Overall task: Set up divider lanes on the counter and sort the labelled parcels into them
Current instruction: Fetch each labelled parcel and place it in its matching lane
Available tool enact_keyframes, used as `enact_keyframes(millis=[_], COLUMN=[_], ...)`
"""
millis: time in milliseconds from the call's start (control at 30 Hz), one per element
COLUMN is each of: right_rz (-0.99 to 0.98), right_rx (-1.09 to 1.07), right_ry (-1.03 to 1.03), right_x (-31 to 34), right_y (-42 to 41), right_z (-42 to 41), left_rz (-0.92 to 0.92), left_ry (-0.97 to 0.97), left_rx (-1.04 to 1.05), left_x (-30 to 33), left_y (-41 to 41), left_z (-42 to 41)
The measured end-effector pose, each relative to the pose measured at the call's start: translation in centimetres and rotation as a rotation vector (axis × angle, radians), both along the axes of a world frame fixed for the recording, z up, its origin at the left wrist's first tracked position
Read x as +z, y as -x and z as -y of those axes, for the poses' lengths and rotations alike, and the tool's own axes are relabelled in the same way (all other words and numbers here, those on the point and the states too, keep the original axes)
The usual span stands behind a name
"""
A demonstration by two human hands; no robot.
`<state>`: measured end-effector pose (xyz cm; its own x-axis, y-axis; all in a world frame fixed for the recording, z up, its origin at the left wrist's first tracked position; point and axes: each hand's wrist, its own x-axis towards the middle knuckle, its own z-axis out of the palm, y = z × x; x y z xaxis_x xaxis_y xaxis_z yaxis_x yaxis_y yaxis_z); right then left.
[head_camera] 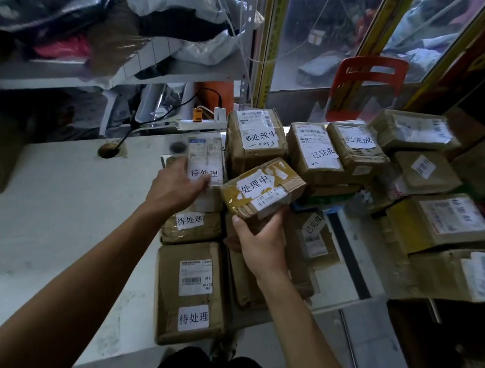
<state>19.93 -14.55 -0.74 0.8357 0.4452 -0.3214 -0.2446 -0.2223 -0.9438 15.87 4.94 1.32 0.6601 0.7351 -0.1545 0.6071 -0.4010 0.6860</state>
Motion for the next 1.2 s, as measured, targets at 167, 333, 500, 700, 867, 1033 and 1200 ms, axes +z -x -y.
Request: enact_keyframes(millis=[167, 333, 500, 700, 867, 1033, 1200], right_rz=[-0.125, -0.189, -0.288, -0.499, -0.612, -0.578, -0.448], right_rx=[-0.014, -0.077, -0.099, -0.221, -0.28, -0.255, -0.089], right_ry=[0.034, -0.051, -0.118, -0.19, -0.348, -0.33, -0.12], right_x=[-1.4, -1.0, 1.0, 2.0, 2.2, 2.1, 1.5], right_y=[0.3, 1.0, 1.0, -1.0, -1.6, -2.4, -2.9], right_z=[-1.6, -2.0, -1.6, -0.5, -0.7, -2.5, -1.8], left_rz=[0.037, 0.051, 0.057, 0.069, 0.066, 0.064, 0.06], left_ry=[0.018, 0.021, 0.008, 0.056, 0.056, 0.045, 0.064], left_rx=[-0.008, -0.002, -0.008, 0.0, 0.014, 0.018, 0.006], left_x=[0.1, 0.1, 0.0, -0.1, -0.3, -0.4, -0.8], left_y=[0.3, 0.4, 0.5, 0.7, 0.6, 0.7, 0.9], left_z=[0.3, 0.7, 0.9, 0.6, 0.6, 0.6, 0.2])
